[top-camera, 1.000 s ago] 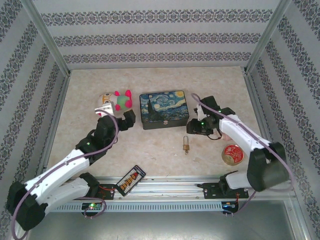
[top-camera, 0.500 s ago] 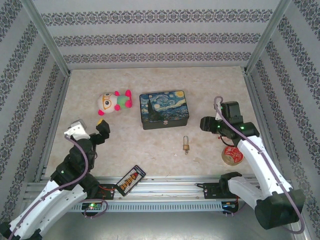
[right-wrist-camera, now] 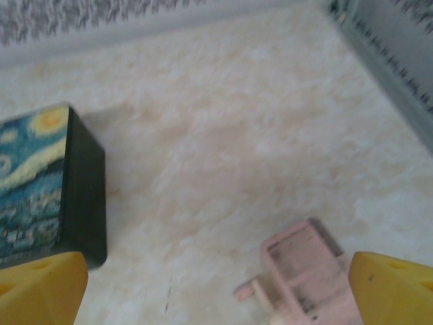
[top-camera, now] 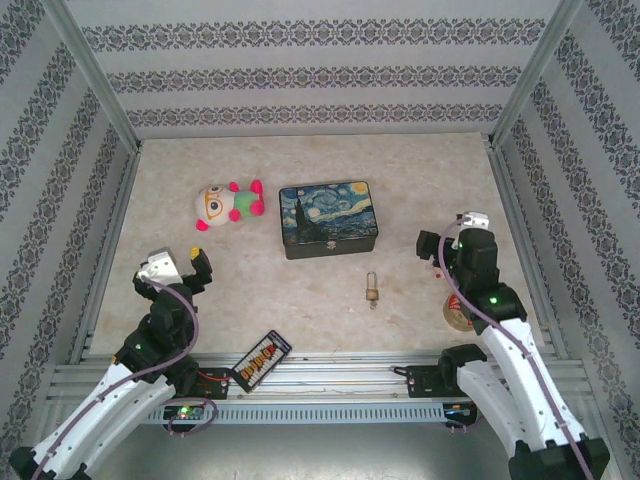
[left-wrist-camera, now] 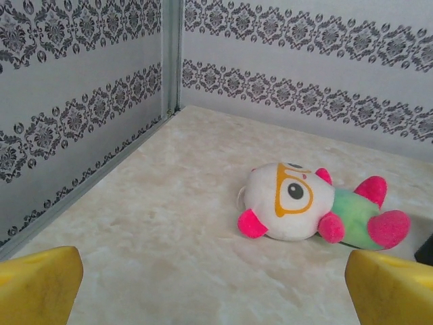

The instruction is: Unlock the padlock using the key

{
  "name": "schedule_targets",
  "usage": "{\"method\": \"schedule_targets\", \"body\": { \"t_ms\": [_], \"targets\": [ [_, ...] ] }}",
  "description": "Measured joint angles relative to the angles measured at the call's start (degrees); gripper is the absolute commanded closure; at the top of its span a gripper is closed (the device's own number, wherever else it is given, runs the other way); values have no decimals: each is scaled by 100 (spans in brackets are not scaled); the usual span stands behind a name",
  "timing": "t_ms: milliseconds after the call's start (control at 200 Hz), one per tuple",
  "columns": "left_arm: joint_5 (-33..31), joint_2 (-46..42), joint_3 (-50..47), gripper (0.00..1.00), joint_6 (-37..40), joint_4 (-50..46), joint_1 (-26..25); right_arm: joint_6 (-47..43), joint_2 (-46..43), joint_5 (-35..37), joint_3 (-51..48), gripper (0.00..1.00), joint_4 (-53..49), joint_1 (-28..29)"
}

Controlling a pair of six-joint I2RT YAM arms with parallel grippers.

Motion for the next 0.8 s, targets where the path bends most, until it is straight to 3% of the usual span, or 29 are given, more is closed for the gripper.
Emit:
{"method": "schedule_targets", "body": {
  "t_ms": [180, 440, 800],
  "targets": [
    [876, 1012, 98, 1, 83, 299, 940, -166, -409, 529, -348, 2, 815, -74],
    [2535, 2688, 227, 1, 81, 1064, 2374, -581, -9, 1117, -1207, 2, 2258, -131],
    [3604, 3971, 46, 1, 610, 3034, 2732, -772, 988, 1073, -1591, 2, 3790, -330]
  ]
}}
